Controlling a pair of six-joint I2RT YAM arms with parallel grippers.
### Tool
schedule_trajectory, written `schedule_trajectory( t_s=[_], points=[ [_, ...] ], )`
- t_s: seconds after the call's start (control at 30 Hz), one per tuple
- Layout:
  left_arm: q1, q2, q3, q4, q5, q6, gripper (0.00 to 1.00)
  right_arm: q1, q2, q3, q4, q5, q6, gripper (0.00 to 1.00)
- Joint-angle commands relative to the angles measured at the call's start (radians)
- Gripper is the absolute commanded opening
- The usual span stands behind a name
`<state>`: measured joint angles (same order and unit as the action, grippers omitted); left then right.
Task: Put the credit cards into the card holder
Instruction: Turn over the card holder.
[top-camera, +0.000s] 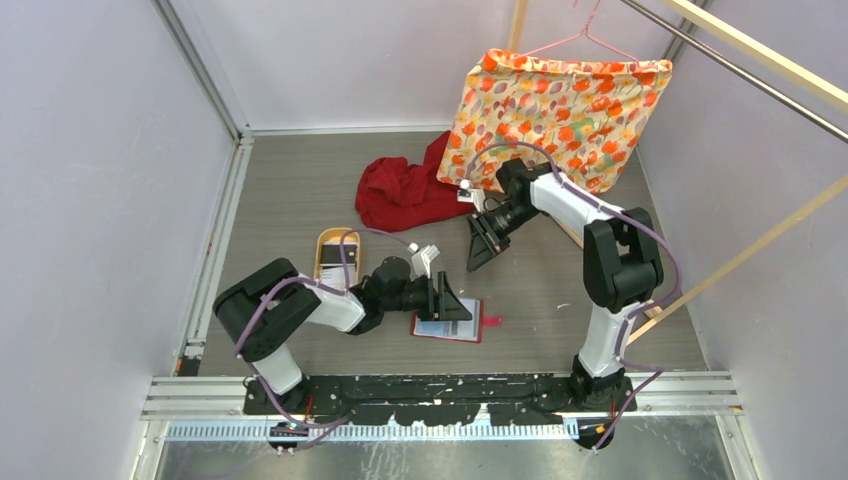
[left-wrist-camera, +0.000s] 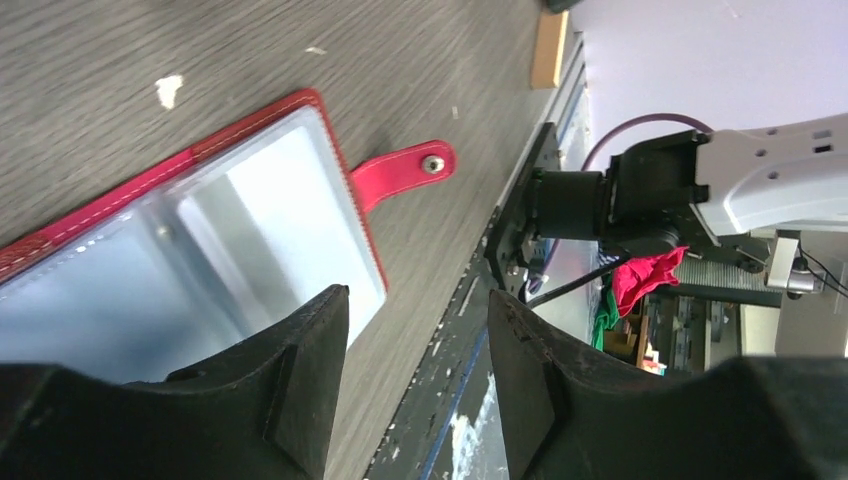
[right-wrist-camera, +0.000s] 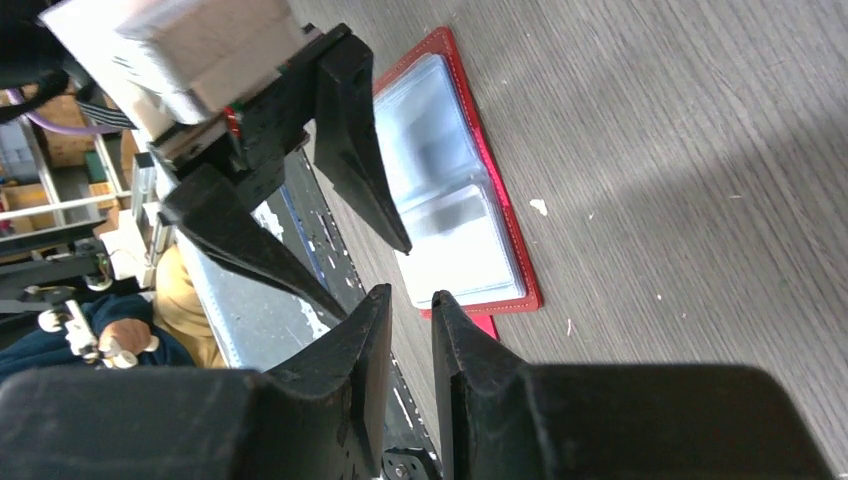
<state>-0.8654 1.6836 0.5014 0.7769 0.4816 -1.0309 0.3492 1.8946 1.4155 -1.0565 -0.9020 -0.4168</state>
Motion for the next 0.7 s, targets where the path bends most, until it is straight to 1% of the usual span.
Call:
schedule_trajectory(
  t_s=[0.0,0.1,0.2,0.23,0.33,0.37,0.4,0.43,0.5,0.53,0.6,0.67],
  points=[
    [-0.003,-0.148,0.004,-0.012,-0.035,0.081,0.55,0.000,-0.112,-0.025,0.029,0.025,-0.043,0.27],
    [-0.003,-0.313,-0.008,-0.213,-0.121,0.212,0.55,0.000,-0.186,-0.053,0.042,0.040,-0.079,0.26],
    [-0.003,-0.497,-0.012,-0.442,-0.244,0.363,0.57,0.000,-0.289,-0.091,0.066,0.045,-0.124,0.27],
    [-0.003,-0.552,-0.009,-0.517,-0.296,0.406,0.60,0.000,-0.325,-0.106,0.078,0.047,-0.139,0.27],
    [0.010,-0.692,0.009,-0.702,-0.451,0.515,0.80,-0.001,-0.451,-0.161,0.152,0.080,-0.167,0.29],
    [0.019,-0.722,0.024,-0.758,-0.500,0.538,0.85,0.000,-0.491,-0.180,0.184,0.108,-0.165,0.32],
    [0.032,-0.743,0.039,-0.815,-0.534,0.555,0.90,0.000,-0.525,-0.196,0.217,0.137,-0.163,0.37],
    [0.055,-0.759,0.062,-0.871,-0.552,0.575,0.92,-0.001,-0.555,-0.210,0.247,0.162,-0.159,0.44],
    [0.088,-0.776,0.097,-0.939,-0.588,0.584,0.99,-0.001,-0.591,-0.216,0.273,0.174,-0.153,0.64],
    [0.115,-0.782,0.115,-0.977,-0.601,0.570,1.00,0.000,-0.591,-0.202,0.263,0.166,-0.144,0.70],
    [0.161,-0.787,0.120,-0.988,-0.582,0.516,1.00,0.000,-0.553,-0.132,0.188,0.096,-0.126,0.72],
    [0.211,-0.791,0.095,-0.947,-0.536,0.423,1.00,0.000,-0.497,-0.067,0.111,0.025,-0.112,0.70]
  ],
)
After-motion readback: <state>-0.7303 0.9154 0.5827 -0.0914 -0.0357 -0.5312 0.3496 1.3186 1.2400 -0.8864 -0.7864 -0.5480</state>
